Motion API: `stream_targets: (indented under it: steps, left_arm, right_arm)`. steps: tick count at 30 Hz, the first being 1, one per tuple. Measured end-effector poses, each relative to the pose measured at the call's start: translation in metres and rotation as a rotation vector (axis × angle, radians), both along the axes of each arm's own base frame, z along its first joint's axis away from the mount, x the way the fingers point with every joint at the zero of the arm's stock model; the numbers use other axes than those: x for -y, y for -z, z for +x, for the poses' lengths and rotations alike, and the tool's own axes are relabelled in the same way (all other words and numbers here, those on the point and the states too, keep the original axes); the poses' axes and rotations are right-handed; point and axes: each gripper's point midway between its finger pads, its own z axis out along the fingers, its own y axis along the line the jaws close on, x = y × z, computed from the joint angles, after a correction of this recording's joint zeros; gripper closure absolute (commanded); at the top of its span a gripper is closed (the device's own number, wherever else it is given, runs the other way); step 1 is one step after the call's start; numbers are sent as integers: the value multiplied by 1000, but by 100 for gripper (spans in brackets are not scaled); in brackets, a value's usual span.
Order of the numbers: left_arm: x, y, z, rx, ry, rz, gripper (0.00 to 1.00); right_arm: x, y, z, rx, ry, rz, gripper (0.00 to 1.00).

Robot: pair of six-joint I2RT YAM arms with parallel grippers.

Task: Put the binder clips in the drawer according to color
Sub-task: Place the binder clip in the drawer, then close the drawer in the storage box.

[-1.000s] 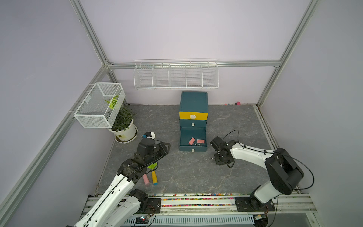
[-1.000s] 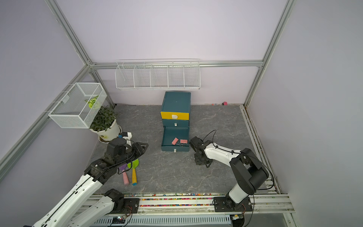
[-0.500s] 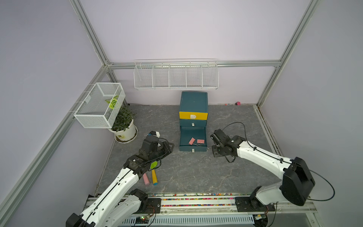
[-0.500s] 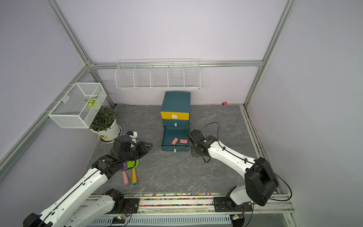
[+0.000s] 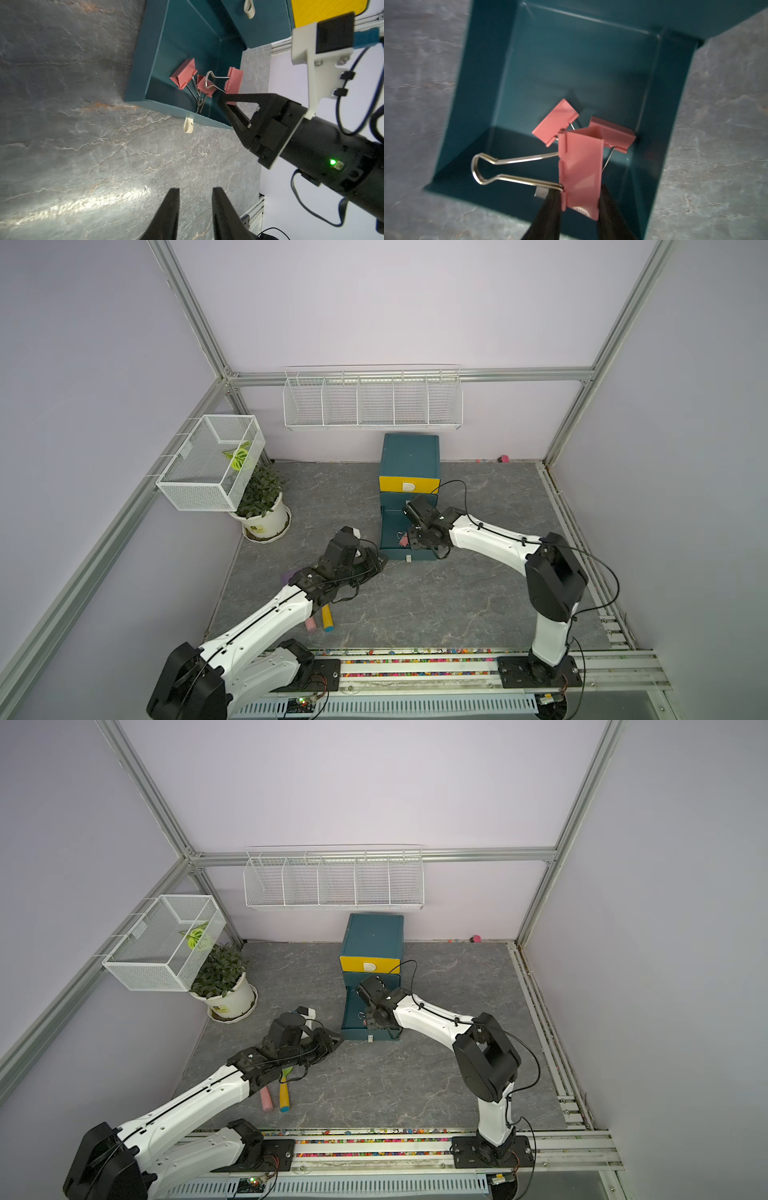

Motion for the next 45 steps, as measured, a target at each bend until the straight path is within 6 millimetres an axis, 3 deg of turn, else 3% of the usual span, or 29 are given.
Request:
stream_targets:
  steps: [5,11,13,18,22,26,33,40,45]
  left_arm:
    - [9,19,-2,-49,-7,-15,69]
    - [25,42,-4,-111,-12,-66,70]
    - [27,52,-7,-141,-21,-74,71]
    - [35,58,-8,-166,-44,-105,73]
    - [44,54,-1,-160,-72,-158,72]
    - [51,68,2,-198,-104,-188,67]
    - [57,98,3,-261,-164,-226,63]
    - [65,83,15,-202,-194,-299,59]
    - [68,84,20,-192,-207,-320,60]
  right_arm:
    - [4,21,2,-26,34,-34,76]
    - [6,22,6,-26,57,-25,47]
    - [5,21,6,-23,59,-21,43]
    - [9,5,3,9,59,7,47]
    - [21,-29,-7,75,59,67,49]
    - [37,-55,-18,136,68,140,50]
    - [67,-62,-43,160,80,181,50]
    - [76,-74,-57,187,73,221,50]
    - [82,-70,-64,181,73,219,50]
